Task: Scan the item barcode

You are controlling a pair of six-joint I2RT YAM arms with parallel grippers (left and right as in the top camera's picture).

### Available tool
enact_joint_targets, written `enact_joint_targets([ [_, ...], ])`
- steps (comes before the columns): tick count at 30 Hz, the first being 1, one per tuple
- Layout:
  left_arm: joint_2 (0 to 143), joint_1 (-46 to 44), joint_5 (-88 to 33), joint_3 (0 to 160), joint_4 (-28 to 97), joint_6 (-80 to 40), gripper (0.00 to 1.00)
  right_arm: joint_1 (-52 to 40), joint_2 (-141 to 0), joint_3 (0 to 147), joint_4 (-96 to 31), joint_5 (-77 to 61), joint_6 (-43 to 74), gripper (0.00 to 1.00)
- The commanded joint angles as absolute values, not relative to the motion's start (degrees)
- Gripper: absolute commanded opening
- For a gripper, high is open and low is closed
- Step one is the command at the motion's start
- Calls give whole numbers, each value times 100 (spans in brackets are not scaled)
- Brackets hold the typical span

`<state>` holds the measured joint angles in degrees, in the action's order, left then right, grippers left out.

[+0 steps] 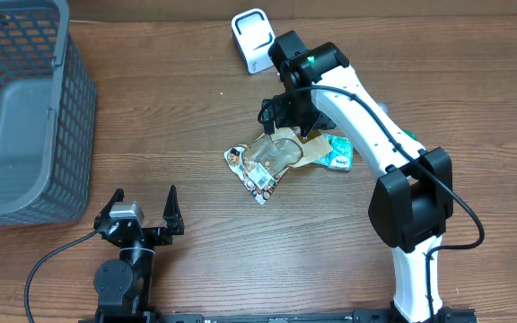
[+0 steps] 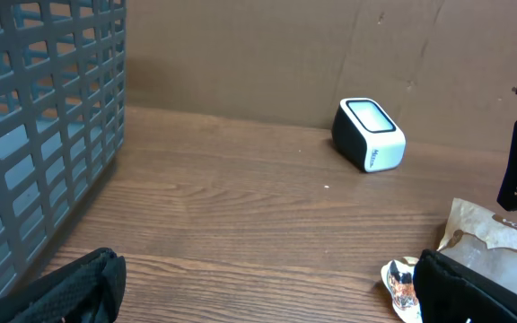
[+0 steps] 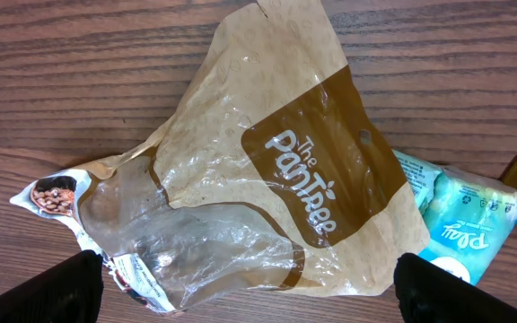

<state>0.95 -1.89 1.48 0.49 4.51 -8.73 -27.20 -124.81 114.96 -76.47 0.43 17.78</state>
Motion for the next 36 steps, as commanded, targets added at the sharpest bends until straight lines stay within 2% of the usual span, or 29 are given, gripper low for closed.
enact_joint_targets([
  [1,25,-226,58,32,447,-746,99,-2731,-12366,11548,-7634,102,1800,100],
  [13,25,-226,58,32,449,-746,99,-2735,-11843,11561,-7616,102,1802,100],
  [36,25,-226,58,32,447,-746,100,-2821,-9061,11561,-7620,102,1802,100],
])
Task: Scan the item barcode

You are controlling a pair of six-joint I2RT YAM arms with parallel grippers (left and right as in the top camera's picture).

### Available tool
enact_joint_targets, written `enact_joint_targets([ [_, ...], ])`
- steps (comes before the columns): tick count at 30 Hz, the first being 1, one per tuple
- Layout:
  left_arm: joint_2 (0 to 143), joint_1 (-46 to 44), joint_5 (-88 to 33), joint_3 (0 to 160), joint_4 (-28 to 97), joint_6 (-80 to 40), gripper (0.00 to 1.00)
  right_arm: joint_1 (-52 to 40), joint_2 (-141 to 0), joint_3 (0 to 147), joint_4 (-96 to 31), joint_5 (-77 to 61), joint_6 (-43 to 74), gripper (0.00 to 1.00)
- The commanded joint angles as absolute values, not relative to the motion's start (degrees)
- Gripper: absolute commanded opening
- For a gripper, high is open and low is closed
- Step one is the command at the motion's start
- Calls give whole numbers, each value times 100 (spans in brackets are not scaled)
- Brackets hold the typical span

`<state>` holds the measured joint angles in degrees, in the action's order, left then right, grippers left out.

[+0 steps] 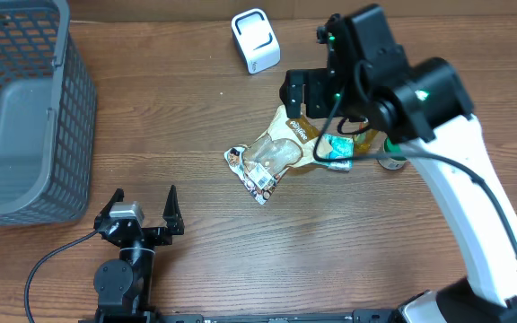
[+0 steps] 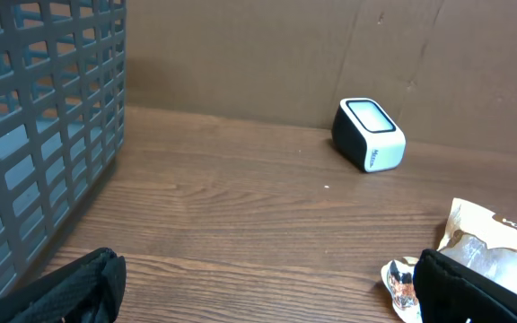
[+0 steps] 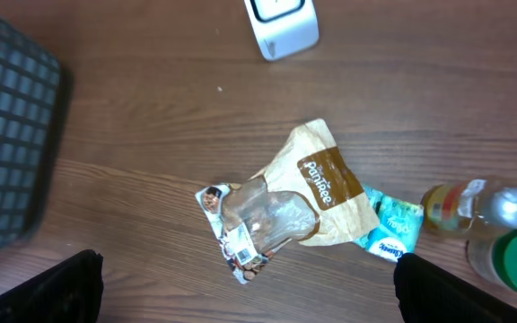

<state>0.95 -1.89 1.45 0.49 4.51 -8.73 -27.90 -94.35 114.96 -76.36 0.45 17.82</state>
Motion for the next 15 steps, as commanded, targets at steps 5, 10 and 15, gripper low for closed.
enact_joint_targets([
  [5,25,-226,58,34,447,-746,100,-2794,-8635,11559,-7634,349,1796,100],
  [10,25,-226,58,32,447,-746,100,-2757,-8213,11557,-8180,421,1804,100],
  [15,25,-226,58,32,447,-746,100,-2757,-7861,11550,-8626,421,2115,100],
])
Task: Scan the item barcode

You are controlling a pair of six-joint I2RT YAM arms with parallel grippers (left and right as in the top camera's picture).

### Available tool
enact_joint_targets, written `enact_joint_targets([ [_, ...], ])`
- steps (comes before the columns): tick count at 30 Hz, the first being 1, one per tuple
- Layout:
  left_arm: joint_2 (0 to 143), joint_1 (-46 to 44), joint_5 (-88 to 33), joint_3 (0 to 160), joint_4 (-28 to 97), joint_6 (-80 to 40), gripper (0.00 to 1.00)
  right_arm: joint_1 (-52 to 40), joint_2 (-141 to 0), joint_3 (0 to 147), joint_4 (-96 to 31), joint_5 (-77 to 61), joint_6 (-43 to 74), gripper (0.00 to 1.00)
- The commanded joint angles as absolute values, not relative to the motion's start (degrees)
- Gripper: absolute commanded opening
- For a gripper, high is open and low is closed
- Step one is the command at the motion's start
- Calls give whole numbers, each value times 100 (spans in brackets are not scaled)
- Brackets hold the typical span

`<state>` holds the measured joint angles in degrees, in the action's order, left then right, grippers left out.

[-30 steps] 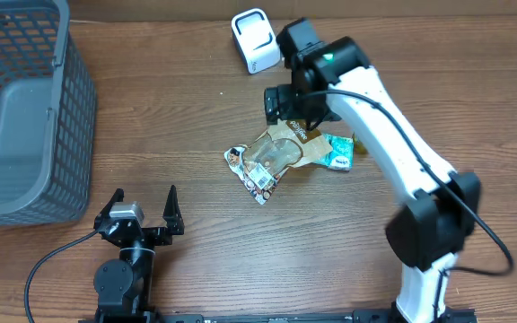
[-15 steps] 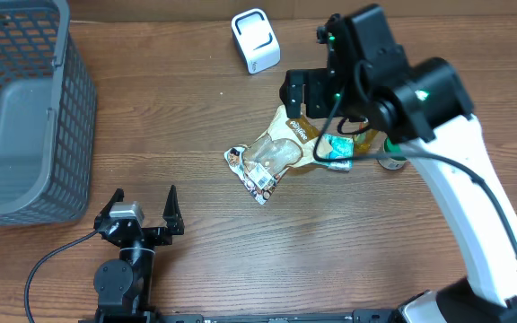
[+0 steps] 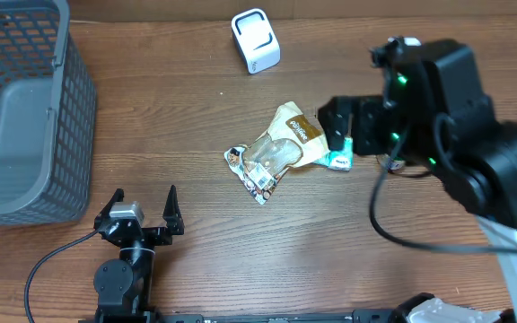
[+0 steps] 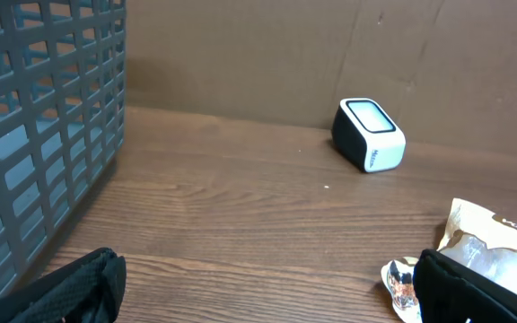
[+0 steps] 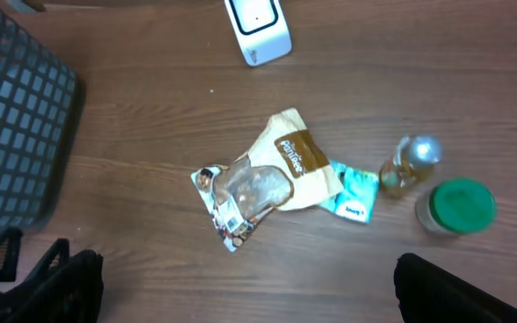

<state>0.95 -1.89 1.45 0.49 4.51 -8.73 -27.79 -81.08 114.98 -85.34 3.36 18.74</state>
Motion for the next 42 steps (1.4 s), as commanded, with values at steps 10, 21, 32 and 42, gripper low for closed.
enact_joint_targets([
  [10,25,-226,58,32,447,-746,100,-2755,-7161,10748,-8532,399,2276,100],
  [21,25,-226,58,32,447,-746,100,-2366,-5474,7730,-6700,377,2274,100],
  [32,25,-226,58,32,447,-746,100,-1538,-3948,5367,-5623,379,2274,100],
  [42,25,-226,58,32,449,-746,99,-987,-2814,3872,-5402,377,2274,100],
])
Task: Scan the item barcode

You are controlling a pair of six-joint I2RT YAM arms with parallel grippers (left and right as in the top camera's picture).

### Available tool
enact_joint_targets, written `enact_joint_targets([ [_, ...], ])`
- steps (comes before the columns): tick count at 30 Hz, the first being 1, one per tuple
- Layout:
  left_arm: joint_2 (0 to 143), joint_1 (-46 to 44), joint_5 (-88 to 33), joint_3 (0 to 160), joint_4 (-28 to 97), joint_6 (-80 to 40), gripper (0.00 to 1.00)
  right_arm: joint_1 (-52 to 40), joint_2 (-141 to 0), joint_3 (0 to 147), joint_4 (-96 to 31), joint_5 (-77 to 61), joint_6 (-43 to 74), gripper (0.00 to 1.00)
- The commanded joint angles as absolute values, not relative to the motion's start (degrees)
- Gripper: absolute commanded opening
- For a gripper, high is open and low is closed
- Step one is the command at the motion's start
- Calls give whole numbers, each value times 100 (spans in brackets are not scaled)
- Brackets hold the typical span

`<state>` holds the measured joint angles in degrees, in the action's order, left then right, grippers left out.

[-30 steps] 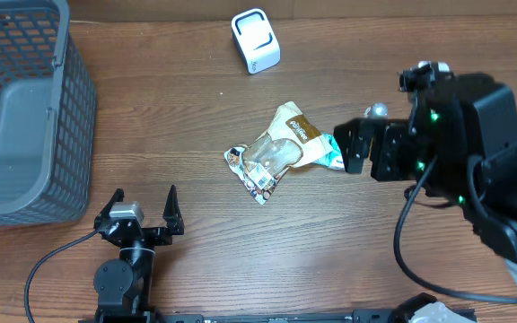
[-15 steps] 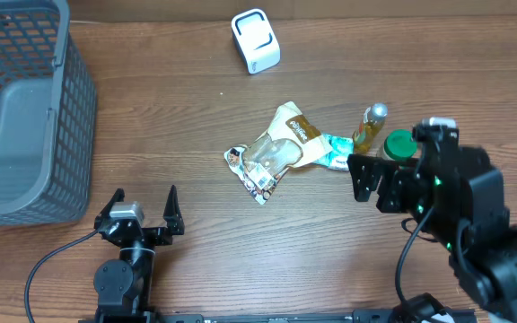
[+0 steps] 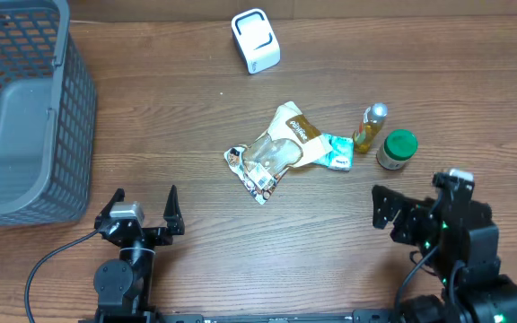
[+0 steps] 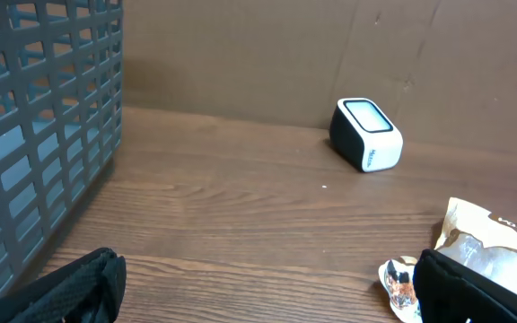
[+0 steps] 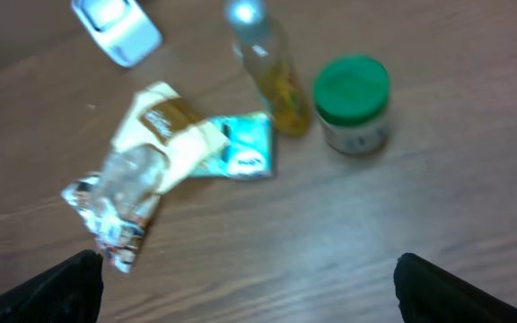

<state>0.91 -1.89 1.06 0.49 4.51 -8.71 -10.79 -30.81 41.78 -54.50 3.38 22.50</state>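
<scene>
The white barcode scanner stands at the back of the table, also seen in the left wrist view and the right wrist view. A brown and clear Pantree snack bag lies mid-table, with a teal packet against its right edge. My right gripper is open and empty near the front right edge, well short of the items. My left gripper rests open at the front left, the bag's corner just beyond its right finger.
A grey mesh basket fills the back left. A small bottle of yellow liquid and a green-lidded jar stand right of the teal packet, also in the right wrist view as bottle and jar.
My right arm was high over the items on the right; now its gripper sits low near the front right edge, still open. The bottle and jar are uncovered. The left arm has not moved.
My right gripper first hung open close above the Pantree bag. It then stood higher over the bag, then higher still and further right, and now is back at the front right. The bag and the other items lie where they were.
</scene>
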Motion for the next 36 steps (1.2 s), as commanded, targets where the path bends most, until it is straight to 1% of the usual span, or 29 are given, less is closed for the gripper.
enact_joint_targets([
  [1,25,-226,58,32,447,-746,100,-982,-2703,3741,-5402,375,2274,100],
  [5,25,-226,58,32,447,-746,100,-982,-2169,3146,-5076,379,2246,100],
  [8,25,-226,58,32,447,-746,100,-939,-1664,2668,-4521,377,2139,100],
  [10,25,-226,58,32,447,-746,99,-880,-1448,2451,-4187,290,1857,100],
  [12,25,-226,58,32,447,-746,100,-749,-1164,2213,-3603,25,1267,100],
  [15,25,-226,58,32,447,-746,100,-598,-886,2023,-2860,-213,884,100],
  [25,25,-226,58,32,447,-746,99,-99,-64,1085,-1522,-325,838,100],
  [32,25,-226,58,32,447,-746,99,67,-14,467,-226,-1063,272,100],
  [36,25,-226,58,34,447,-746,99,67,-14,204,377,-1168,12,100],
])
